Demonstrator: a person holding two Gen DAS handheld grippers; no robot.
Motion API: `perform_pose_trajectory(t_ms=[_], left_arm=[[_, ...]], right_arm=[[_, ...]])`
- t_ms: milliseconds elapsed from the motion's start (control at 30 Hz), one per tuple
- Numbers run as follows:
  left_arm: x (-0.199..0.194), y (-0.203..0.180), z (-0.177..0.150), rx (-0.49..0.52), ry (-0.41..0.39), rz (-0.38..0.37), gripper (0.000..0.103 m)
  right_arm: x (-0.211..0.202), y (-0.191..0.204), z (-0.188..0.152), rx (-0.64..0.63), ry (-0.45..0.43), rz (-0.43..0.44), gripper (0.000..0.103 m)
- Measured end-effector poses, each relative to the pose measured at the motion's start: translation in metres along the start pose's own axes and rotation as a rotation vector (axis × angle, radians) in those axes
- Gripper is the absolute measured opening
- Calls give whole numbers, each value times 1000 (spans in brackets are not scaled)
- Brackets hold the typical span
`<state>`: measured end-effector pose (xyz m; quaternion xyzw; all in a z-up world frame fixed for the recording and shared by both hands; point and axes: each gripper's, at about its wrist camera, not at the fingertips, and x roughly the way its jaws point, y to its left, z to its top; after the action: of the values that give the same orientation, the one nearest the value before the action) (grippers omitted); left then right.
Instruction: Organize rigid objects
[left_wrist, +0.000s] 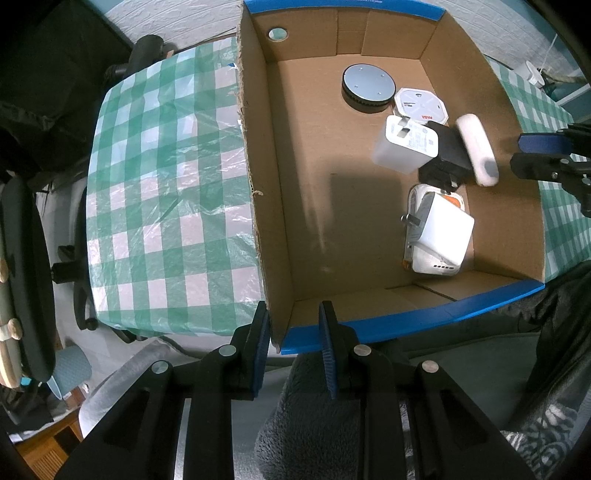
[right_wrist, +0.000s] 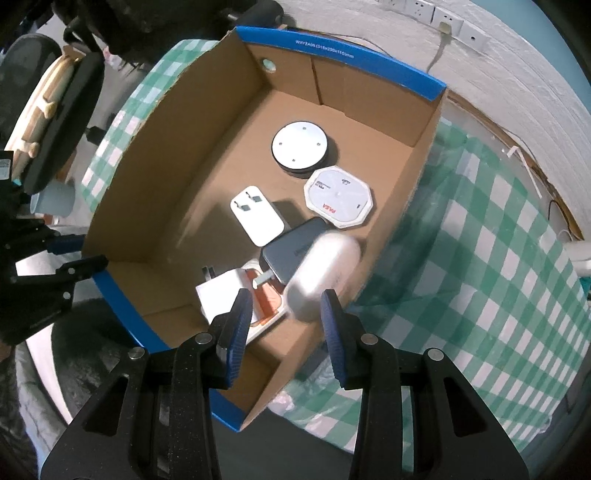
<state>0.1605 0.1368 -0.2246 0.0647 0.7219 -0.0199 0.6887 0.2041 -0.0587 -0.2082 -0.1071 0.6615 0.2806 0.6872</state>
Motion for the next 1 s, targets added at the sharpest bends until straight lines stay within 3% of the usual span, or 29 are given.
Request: perform_pose_trajectory(t_ms=[200,333,433,600,733,1000], left_arm=[[2,2,-2,-13,-11,-2,26],[0,4,-5,-41,-29,-8,29],[-10,6,-11,-84,-64,-18,41],[-45,-4,-30,-110,-187,15,57],[-80,-16,-51,-132,-297,18,76],[-154,-48,-99,-149,-550,19,85]], right_arm=[[-19,-3,-6,38,-61,18,38],[-38,-2,-14,56,-126,0,48],[-56,0,-20,71,-178,-28,56],[-99,5,-43,98,-293,-78,71],[-134,9,-69,118,-379,-118,73],[-196,7,-127,181,-529,-186,74]])
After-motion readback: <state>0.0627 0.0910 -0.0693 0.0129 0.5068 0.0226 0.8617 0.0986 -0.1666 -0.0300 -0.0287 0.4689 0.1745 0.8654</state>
